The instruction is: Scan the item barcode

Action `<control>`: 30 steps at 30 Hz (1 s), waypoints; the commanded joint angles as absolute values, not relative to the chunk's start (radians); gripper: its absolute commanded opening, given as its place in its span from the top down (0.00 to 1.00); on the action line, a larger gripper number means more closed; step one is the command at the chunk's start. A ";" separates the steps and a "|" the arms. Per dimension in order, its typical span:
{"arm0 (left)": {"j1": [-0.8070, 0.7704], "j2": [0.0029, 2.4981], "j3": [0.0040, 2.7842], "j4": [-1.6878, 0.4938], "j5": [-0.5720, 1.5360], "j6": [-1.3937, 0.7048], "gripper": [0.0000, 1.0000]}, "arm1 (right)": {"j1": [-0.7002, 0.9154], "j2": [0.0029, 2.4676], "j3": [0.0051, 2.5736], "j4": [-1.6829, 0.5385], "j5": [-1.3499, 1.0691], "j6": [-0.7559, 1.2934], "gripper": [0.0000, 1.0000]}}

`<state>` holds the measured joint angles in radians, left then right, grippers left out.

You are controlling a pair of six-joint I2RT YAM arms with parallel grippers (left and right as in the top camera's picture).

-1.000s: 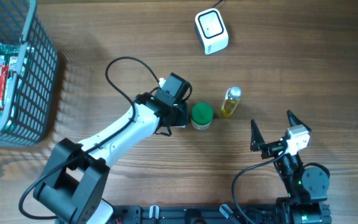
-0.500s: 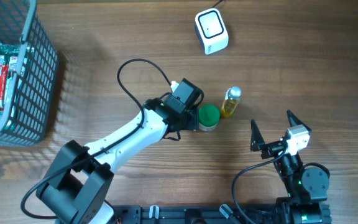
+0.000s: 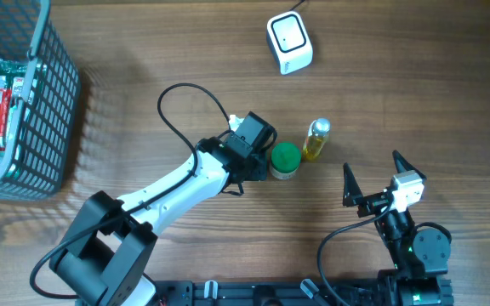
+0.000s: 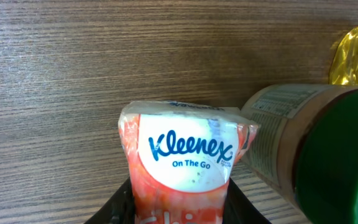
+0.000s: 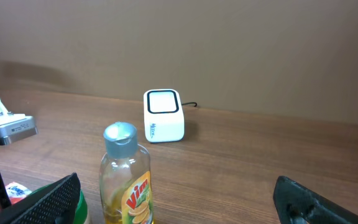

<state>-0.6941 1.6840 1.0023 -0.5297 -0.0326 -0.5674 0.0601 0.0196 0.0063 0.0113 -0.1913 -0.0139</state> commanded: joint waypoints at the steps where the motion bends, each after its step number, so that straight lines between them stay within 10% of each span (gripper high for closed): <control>1: -0.699 1.686 0.991 -0.520 -0.050 -0.585 0.72 | 0.062 0.018 0.005 0.014 -0.201 -0.026 0.00; 20: -0.699 1.686 0.991 -0.474 -0.050 -0.618 0.65 | 0.062 0.018 0.005 0.014 -0.201 -0.026 0.00; 27: -0.698 1.686 0.991 -0.474 -0.050 -0.617 0.30 | 0.062 0.018 0.005 0.014 -0.200 -0.026 0.00; 30: -0.698 1.685 0.991 -0.474 -0.050 -0.617 0.00 | 0.062 0.018 0.005 0.014 -0.200 -0.026 0.00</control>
